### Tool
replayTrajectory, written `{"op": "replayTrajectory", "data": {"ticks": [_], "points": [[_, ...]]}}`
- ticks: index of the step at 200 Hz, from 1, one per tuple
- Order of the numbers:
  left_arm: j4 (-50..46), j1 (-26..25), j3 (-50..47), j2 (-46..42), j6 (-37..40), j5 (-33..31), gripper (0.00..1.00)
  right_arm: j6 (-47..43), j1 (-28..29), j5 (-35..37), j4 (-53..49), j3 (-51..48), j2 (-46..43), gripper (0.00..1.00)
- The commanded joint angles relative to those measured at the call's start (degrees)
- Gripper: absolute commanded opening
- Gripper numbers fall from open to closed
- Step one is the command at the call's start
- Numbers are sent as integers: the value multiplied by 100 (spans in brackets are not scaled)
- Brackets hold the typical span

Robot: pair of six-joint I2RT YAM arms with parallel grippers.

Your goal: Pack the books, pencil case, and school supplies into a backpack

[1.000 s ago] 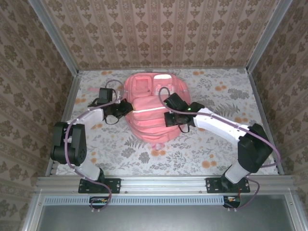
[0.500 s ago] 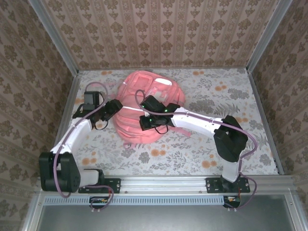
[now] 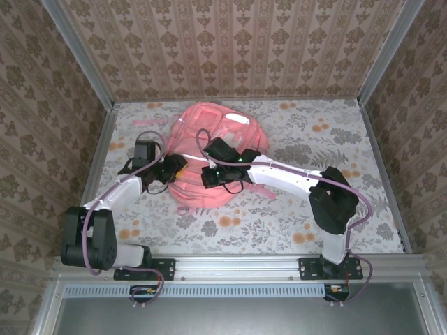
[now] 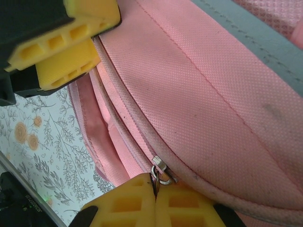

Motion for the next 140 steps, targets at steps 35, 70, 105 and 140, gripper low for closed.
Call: {"op": "replayTrajectory", "data": {"ticks": [35, 70, 105, 140], "points": [[-72, -33, -18, -35, 251, -410, 4, -700, 5, 846, -495, -386, -642, 0], [-264, -24, -53, -130, 467, -555, 0, -1056, -335, 1581, -1165, -723, -1065, 0], [-277, -37, -36, -142, 632, -457, 0, -918, -658, 2110, -1384, -530, -1005, 0], [-289, -103, 72, -85, 982, -30, 0, -288, -818, 2251, -1548, -92, -704, 0]]}}
